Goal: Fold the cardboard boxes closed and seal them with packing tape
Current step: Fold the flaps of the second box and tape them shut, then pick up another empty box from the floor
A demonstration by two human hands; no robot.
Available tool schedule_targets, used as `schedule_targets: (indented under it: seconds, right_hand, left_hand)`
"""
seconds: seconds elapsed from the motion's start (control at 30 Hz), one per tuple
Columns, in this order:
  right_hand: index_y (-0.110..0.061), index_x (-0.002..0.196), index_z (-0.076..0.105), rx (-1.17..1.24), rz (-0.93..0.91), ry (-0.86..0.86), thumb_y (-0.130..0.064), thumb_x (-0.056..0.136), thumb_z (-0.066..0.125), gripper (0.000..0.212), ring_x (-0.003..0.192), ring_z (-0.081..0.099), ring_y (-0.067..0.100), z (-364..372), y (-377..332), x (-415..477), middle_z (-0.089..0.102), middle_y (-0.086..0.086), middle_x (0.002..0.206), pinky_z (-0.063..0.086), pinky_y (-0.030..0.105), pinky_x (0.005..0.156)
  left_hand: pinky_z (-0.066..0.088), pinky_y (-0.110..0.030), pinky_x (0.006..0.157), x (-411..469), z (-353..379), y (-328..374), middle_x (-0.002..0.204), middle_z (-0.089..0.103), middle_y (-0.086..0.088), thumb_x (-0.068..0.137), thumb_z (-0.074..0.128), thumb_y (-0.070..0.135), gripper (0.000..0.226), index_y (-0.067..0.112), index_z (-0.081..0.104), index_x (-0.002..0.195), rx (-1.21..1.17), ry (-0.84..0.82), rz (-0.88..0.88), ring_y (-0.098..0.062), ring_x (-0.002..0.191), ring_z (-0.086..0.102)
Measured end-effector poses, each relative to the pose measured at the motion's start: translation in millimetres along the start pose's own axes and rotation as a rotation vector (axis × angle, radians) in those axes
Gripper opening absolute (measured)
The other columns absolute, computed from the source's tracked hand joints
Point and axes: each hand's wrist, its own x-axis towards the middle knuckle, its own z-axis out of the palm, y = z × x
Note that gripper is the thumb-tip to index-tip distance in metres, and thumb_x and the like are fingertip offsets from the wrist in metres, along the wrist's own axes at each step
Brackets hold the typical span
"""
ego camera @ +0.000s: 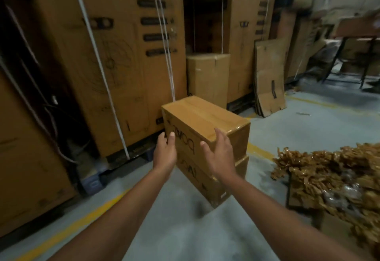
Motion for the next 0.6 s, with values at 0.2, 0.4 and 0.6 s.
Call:
schedule_targets:
  seconds: [0.2, 0.4, 0.6]
  right_hand:
    - [-0.021, 0.154, 0.025, 0.084, -0.081, -0.018, -0.044, 0.097, 0.053, 0.067, 0.143, 0.029, 0.024, -38, -153, -116, 0.03, 0.003, 0.157, 0.029, 0.042, 0.114]
    - [-0.015, 0.151, 0.031, 0.217, -0.219, -0.176, -0.037, 0.095, 0.059, 0.066, 0.138, 0.038, 0.025, -41, -280, -255, 0.037, 0.007, 0.152, 0.032, 0.036, 0.11]
    - [-0.02, 0.148, 0.037, 0.281, -0.363, -0.415, -0.034, 0.093, 0.063, 0.062, 0.129, 0.049, 0.025, -9, -385, -394, 0.043, 0.006, 0.147, 0.044, 0.044, 0.106]
  left_hand:
    - [0.022, -0.032, 0.117, -122, -171, 54, 0.16, 0.031, -0.002, 0.106, 0.032, 0.046, 0.057, 0.018, 0.03, 0.155, 0.23, 0.139, 0.337, -0.02, 0.147, 0.028]
    - [0.026, -0.035, 0.119, -268, -332, 55, 0.158, 0.035, -0.003, 0.105, 0.038, 0.044, 0.056, 0.017, 0.033, 0.154, 0.366, 0.35, 0.364, -0.019, 0.147, 0.03]
    - [0.028, -0.039, 0.119, -399, -488, 27, 0.157, 0.037, 0.0, 0.104, 0.034, 0.05, 0.058, 0.02, 0.032, 0.153, 0.473, 0.594, 0.249, -0.018, 0.147, 0.03]
